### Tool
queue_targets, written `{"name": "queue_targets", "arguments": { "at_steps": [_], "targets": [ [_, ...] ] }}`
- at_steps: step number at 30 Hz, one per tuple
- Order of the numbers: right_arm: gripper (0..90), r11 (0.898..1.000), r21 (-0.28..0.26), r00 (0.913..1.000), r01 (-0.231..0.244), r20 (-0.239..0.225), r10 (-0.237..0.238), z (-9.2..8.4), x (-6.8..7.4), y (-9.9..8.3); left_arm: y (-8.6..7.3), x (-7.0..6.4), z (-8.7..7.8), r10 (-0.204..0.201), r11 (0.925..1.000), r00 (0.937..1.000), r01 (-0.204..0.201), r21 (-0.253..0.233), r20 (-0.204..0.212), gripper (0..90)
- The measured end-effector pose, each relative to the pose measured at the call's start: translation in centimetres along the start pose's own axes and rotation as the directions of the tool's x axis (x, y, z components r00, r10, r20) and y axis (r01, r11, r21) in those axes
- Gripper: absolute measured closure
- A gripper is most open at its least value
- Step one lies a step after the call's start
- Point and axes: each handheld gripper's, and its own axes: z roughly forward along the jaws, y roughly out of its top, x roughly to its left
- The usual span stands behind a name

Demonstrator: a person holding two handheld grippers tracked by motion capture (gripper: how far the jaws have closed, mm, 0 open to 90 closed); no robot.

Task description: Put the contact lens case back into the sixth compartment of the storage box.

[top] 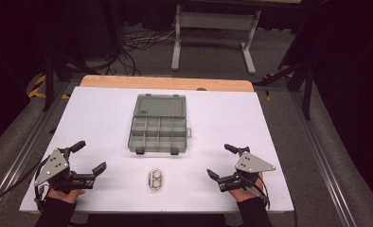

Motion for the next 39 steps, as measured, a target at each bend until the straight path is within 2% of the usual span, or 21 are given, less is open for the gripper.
{"name": "queue_targets", "arguments": {
  "at_steps": [11,23,31,39],
  "targets": [
    [0.5,1.0,0.004,1.0,0.001,-0.003,-0.001,0.0,0.1,0.1,0.1,0.1,-0.1,-0.013,0.9999,0.9999,0.013,-0.003,0.007,0.1],
    [0.8,1.0,0.02,0.9995,0.009,-0.03,-0.009,0.5,0.3,0.5,0.1,0.2,-0.2,-0.011,0.9999,0.9999,0.011,-0.001,0.004,0.1],
    [0.8,0.999,0.029,0.9977,0.017,-0.066,-0.015,1.4,0.5,1.4,0.1,0.2,-0.1,-0.012,0.9999,0.9999,0.012,0.0,0.005,0.0],
    [0.8,0.998,0.038,0.9908,0.044,-0.129,-0.039,3.3,1.2,3.3,0.2,0.2,-0.2,-0.005,1.0,1.0,0.005,0.003,0.004,0.1]
  ]
}}
